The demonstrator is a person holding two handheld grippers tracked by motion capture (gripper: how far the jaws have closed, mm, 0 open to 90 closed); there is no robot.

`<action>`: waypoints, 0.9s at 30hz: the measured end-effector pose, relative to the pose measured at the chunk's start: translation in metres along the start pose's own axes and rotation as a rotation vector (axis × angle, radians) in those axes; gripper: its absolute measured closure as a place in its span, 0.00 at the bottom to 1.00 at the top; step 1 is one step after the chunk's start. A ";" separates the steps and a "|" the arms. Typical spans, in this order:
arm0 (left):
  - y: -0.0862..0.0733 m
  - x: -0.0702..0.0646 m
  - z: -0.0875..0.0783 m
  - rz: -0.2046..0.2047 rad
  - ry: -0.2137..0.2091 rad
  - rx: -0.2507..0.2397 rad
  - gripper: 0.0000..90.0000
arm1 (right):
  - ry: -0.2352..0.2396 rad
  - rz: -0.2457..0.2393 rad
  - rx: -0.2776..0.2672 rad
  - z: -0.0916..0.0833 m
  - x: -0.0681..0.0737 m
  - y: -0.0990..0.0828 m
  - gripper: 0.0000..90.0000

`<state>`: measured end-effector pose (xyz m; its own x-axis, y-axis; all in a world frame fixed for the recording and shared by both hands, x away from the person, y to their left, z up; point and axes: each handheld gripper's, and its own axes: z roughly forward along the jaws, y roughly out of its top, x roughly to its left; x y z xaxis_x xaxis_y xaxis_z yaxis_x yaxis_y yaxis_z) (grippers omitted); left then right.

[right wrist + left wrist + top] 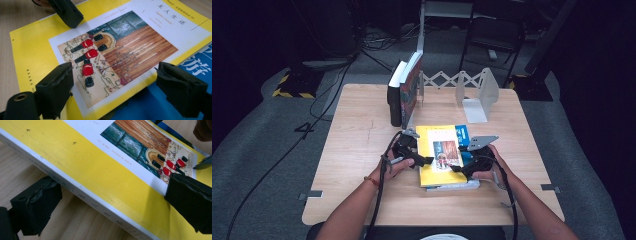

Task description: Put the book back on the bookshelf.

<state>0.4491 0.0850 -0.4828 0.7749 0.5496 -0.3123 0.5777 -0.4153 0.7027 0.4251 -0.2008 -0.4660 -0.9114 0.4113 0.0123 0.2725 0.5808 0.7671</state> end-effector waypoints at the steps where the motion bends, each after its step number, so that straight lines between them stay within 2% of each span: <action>1: 0.001 -0.002 -0.003 0.011 0.012 -0.014 0.03 | 0.000 0.000 0.000 0.000 0.000 0.000 0.16; 6: 0.003 -0.006 -0.013 0.015 0.024 -0.077 0.13 | 0.008 0.007 -0.001 -0.001 -0.001 -0.002 0.16; 9: 0.005 -0.008 -0.018 -0.008 -0.012 -0.115 0.17 | 0.014 0.015 0.001 -0.002 -0.002 -0.003 0.16; 11: 0.008 -0.010 -0.019 -0.005 -0.028 -0.120 0.17 | 0.019 0.020 0.000 -0.002 -0.002 -0.003 0.16; 12: 0.009 -0.012 -0.018 -0.002 -0.040 -0.115 0.18 | 0.022 0.022 0.000 -0.002 -0.003 -0.003 0.16; 15: 0.012 -0.020 -0.010 0.035 -0.016 -0.079 0.17 | 0.025 0.021 -0.002 -0.003 -0.003 -0.004 0.16; 19: 0.018 -0.020 -0.010 0.039 -0.037 -0.089 0.18 | 0.028 0.023 -0.005 -0.003 -0.004 -0.004 0.16; 21: 0.021 -0.021 -0.009 0.042 -0.029 -0.085 0.19 | 0.029 0.027 -0.005 -0.004 -0.004 -0.005 0.16; 23: 0.023 -0.021 -0.004 0.039 -0.001 -0.053 0.22 | 0.021 0.021 -0.009 -0.003 -0.003 -0.005 0.16; 25: 0.026 -0.020 0.000 0.033 0.002 -0.036 0.25 | 0.019 0.014 -0.009 -0.003 -0.002 -0.004 0.16; 26: 0.026 -0.020 0.000 0.033 0.002 -0.036 0.32 | 0.019 0.014 -0.009 -0.003 -0.002 -0.004 0.16; 27: 0.027 -0.020 0.002 0.026 -0.001 -0.027 0.32 | 0.021 0.010 -0.012 -0.003 -0.002 -0.005 0.16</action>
<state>0.4502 0.0613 -0.4592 0.7900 0.5381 -0.2938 0.5499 -0.4100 0.7277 0.4248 -0.2066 -0.4675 -0.9151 0.4019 0.0331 0.2777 0.5687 0.7743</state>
